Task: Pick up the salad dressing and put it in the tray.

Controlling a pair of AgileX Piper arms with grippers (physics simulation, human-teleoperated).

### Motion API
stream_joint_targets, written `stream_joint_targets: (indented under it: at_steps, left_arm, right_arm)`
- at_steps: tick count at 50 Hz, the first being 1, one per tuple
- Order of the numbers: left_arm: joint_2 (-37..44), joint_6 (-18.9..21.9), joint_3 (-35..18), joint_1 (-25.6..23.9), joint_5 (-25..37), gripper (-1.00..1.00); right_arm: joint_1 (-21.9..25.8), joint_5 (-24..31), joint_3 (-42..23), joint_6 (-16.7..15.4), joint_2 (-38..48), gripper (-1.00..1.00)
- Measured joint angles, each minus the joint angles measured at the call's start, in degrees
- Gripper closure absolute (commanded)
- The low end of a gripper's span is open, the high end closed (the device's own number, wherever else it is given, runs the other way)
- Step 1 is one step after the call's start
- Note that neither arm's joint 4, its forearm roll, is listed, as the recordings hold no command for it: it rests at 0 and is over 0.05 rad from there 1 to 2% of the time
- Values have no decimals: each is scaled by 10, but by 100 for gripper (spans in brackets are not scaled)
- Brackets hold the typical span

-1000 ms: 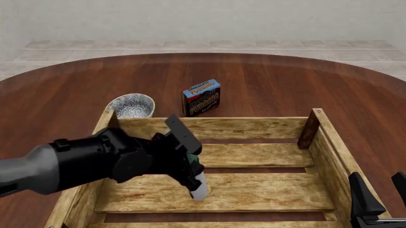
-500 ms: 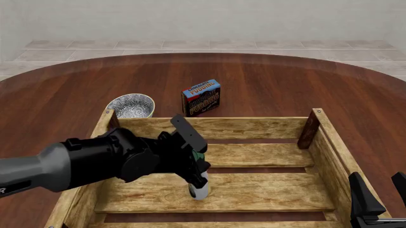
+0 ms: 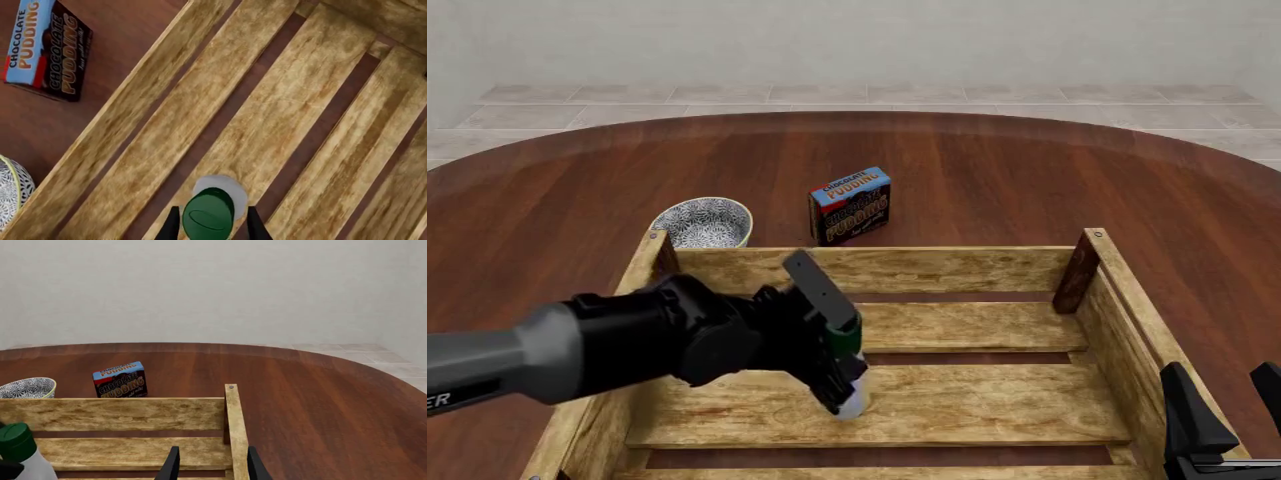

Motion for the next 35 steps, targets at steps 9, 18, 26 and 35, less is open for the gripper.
stream_joint_targets:
  at_steps: [9,18,26,35]
  left_arm:
    - [-16,7,-5,6,9,-100]
    - [-37,13,-12,9,22,-100]
    - [-55,17,-18,10,33,-100]
    - [-75,16,-27,8,43,-100]
  right_arm:
    - [0,0,0,0,0,-100]
    - [0,0,0,0,0,-100]
    - [0,0,0,0,0,-100]
    - [0,0,0,0,0,-100]
